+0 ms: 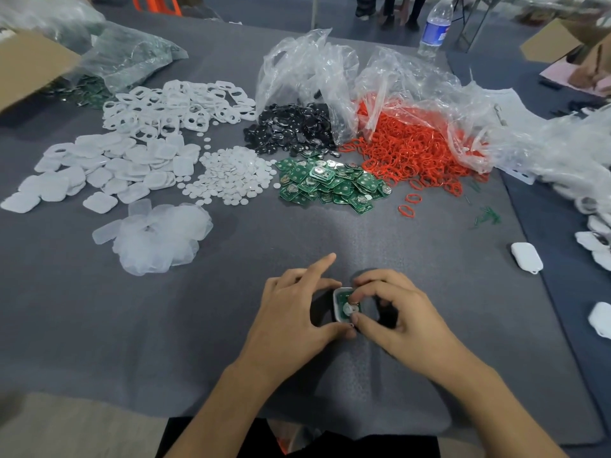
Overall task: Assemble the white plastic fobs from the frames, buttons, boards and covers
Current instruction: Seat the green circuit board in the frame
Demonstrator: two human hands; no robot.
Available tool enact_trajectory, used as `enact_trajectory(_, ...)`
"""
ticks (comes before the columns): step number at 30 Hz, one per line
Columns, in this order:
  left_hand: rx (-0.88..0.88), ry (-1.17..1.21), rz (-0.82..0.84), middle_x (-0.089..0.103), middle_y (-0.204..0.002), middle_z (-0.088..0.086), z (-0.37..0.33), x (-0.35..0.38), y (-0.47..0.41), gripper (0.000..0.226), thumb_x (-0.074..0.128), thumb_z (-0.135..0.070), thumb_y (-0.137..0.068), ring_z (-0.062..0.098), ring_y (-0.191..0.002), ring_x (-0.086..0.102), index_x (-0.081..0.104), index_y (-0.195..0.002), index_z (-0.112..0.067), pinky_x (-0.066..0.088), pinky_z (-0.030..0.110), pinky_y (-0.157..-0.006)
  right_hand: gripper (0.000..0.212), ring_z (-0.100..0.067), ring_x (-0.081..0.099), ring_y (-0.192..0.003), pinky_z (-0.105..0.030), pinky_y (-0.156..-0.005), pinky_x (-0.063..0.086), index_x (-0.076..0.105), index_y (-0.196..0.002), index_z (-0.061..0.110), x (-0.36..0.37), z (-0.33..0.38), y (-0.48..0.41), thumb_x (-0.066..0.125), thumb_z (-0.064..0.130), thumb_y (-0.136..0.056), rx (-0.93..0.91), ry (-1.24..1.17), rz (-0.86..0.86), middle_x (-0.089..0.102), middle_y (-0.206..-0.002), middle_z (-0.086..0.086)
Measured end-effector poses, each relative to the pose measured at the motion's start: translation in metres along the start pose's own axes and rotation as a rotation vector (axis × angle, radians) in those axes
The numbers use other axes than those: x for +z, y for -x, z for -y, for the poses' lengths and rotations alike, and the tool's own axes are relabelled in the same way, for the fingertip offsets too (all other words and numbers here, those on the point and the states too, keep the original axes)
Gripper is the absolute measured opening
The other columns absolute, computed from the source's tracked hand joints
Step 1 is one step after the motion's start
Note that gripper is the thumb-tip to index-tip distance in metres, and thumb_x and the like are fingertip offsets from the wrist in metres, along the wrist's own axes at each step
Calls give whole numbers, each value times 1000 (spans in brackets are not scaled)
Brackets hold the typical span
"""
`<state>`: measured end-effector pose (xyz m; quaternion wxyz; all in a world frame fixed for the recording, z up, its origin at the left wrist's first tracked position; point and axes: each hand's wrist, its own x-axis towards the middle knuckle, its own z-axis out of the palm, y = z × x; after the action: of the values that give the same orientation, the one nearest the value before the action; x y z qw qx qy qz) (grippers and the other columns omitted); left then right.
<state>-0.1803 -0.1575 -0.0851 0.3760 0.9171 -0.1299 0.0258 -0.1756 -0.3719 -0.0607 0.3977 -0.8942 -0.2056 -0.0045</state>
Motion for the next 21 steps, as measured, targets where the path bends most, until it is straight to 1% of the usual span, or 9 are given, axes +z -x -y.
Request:
enact_trajectory(5,2,-5,-5,59,-121,-41,0,0,-1,103,74,-77,-66,-10,-131,36,25,-153,-51,10,8,-106,22,-10,54,-119,-12,-93,38,70,-97,32,1,1,-2,80,21,-82,19,16,31,57,-119,19)
enact_trajectory(8,0,0,-18,59,-121,-40,0,0,-1,100,75,-76,-66,-14,-129,35,30,-152,-51,10,7,-106,20,-6,54,-118,-13,-96,38,70,-97,32,-1,3,-2,79,22,-82,18,41,43,57,-118,19)
enact_trajectory(12,1,-5,-21,60,-121,-40,-1,-1,-1,94,76,-73,-68,-15,-128,35,35,-149,-50,11,9,-106,19,-4,53,-117,-15,-100,37,71,-98,28,-3,7,-4,79,21,-82,1,88,61,60,-117,17)
enact_trajectory(15,-8,0,-16,60,-121,-42,-2,-1,-1,91,77,-70,-68,-17,-128,32,37,-147,-51,10,8,-105,20,-3,54,-114,-14,-100,36,72,-100,25,-5,10,-6,78,18,-82,-29,130,85,63,-115,16)
enact_trajectory(19,-6,-4,-10,60,-121,-41,-2,-2,0,88,71,-74,-68,-14,-130,33,41,-146,-49,12,11,-107,19,-2,55,-110,-11,-98,34,72,-99,23,-8,12,-9,78,18,-83,-47,165,131,64,-114,16)
enact_trajectory(21,-4,-11,-13,57,-118,-46,-2,-2,0,86,69,-75,-68,-15,-130,32,43,-146,-49,12,11,-107,19,-4,55,-110,-11,-98,34,72,-101,23,-10,13,-10,77,18,-83,-48,184,152,65,-114,16)
